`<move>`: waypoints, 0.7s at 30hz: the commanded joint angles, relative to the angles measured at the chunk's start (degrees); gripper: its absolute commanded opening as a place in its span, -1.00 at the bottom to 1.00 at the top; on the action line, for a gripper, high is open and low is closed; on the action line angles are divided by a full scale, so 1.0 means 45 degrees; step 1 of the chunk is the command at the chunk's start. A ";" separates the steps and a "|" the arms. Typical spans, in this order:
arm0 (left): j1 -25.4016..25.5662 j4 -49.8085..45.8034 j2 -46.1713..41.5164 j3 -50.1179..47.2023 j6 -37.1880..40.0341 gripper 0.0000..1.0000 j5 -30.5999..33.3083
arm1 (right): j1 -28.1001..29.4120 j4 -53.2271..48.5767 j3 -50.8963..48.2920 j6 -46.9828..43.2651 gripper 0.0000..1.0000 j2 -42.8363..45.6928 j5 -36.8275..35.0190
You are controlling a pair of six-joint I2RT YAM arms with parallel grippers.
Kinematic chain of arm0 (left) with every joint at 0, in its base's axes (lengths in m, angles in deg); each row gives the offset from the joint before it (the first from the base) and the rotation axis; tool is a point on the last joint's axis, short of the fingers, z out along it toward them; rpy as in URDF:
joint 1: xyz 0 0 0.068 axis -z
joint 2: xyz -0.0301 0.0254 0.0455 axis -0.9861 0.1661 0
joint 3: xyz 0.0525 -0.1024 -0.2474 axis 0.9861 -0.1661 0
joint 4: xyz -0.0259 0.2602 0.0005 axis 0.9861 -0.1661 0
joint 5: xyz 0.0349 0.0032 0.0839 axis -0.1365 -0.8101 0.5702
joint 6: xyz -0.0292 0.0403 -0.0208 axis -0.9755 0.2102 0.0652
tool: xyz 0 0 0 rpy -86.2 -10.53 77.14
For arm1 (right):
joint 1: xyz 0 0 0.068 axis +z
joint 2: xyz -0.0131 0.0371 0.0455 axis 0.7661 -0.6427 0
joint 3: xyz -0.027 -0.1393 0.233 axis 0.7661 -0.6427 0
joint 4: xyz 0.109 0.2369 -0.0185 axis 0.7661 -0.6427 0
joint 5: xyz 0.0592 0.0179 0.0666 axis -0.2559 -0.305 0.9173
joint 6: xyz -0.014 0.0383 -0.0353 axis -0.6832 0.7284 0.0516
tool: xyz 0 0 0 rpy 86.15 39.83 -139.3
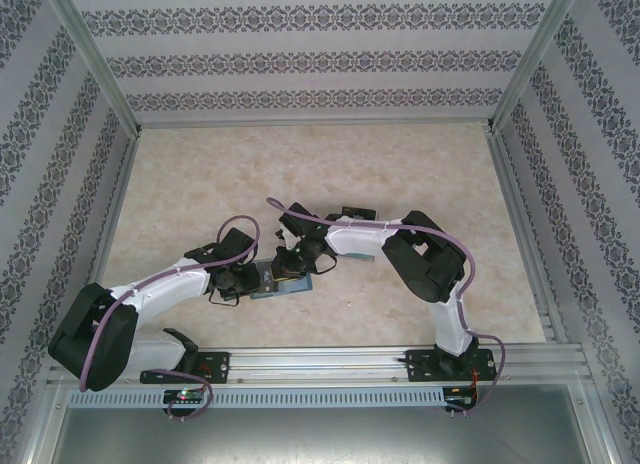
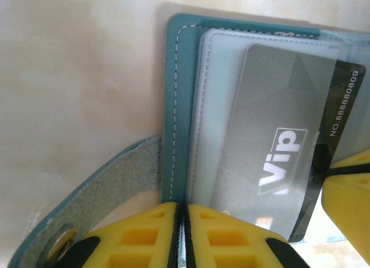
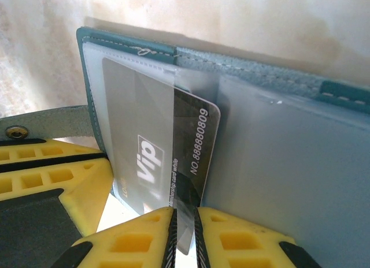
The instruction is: Take the credit cards out of the card holder
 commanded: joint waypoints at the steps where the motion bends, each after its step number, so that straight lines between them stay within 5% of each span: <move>1: -0.0061 0.0074 0.0259 -0.0144 -0.0188 -0.78 -0.0156 | 0.0161 -0.0185 -0.0058 0.0266 -0.63 -0.0120 -0.0210; 21: -0.0048 0.0155 0.0158 -0.0297 -0.0242 -0.78 -0.0233 | 0.0139 -0.0682 -0.0379 0.0699 -0.58 0.0247 -0.0675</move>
